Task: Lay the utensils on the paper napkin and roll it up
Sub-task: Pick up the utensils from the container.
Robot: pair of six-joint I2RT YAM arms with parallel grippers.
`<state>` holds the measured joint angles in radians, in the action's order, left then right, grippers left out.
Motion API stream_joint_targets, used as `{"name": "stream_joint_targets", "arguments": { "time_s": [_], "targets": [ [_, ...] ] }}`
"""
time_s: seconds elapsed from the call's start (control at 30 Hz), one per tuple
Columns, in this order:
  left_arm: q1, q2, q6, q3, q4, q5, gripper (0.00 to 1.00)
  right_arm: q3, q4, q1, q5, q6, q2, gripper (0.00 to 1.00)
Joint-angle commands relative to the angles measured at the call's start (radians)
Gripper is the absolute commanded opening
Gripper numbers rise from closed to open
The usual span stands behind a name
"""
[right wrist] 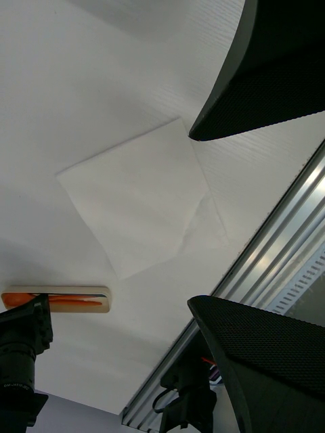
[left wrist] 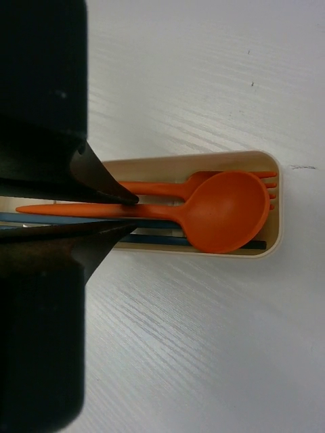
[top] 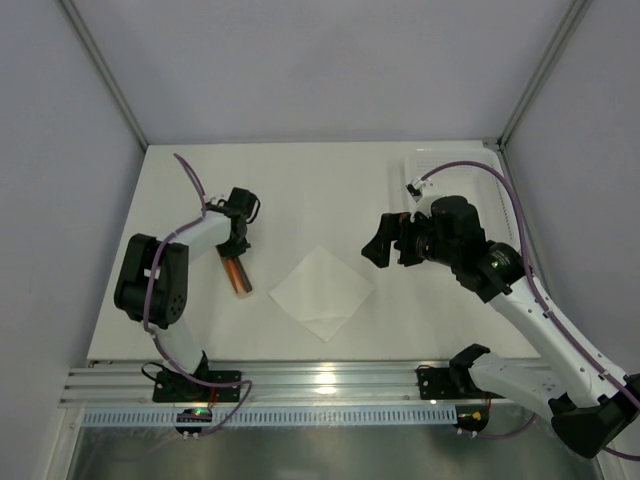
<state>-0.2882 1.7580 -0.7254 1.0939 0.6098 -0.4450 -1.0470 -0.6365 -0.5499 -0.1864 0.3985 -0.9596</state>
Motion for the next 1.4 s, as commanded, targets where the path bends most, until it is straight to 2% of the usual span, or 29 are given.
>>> {"name": "stream_joint_targets", "arguments": {
  "time_s": [0.0,0.17,0.53,0.7,1.37],
  "targets": [
    [-0.003,0.008,-0.005,0.008,-0.036,-0.021,0.15,-0.013,0.023,-0.005,-0.004,0.0,0.015,0.99],
    [-0.003,0.006,-0.008,-0.011,-0.05,-0.021,0.12,-0.011,0.017,-0.005,-0.001,0.0,0.016,1.0],
    [-0.003,-0.02,-0.009,-0.055,-0.1,-0.014,0.14,-0.008,0.024,-0.005,-0.012,0.007,0.016,1.0],
    [-0.003,-0.026,-0.005,-0.075,-0.107,-0.029,0.0,-0.01,0.023,-0.005,-0.013,0.008,0.016,1.0],
    [-0.014,-0.17,-0.02,-0.039,0.004,-0.038,0.0,-0.025,0.02,-0.005,-0.012,0.01,0.016,0.99]
  ]
}}
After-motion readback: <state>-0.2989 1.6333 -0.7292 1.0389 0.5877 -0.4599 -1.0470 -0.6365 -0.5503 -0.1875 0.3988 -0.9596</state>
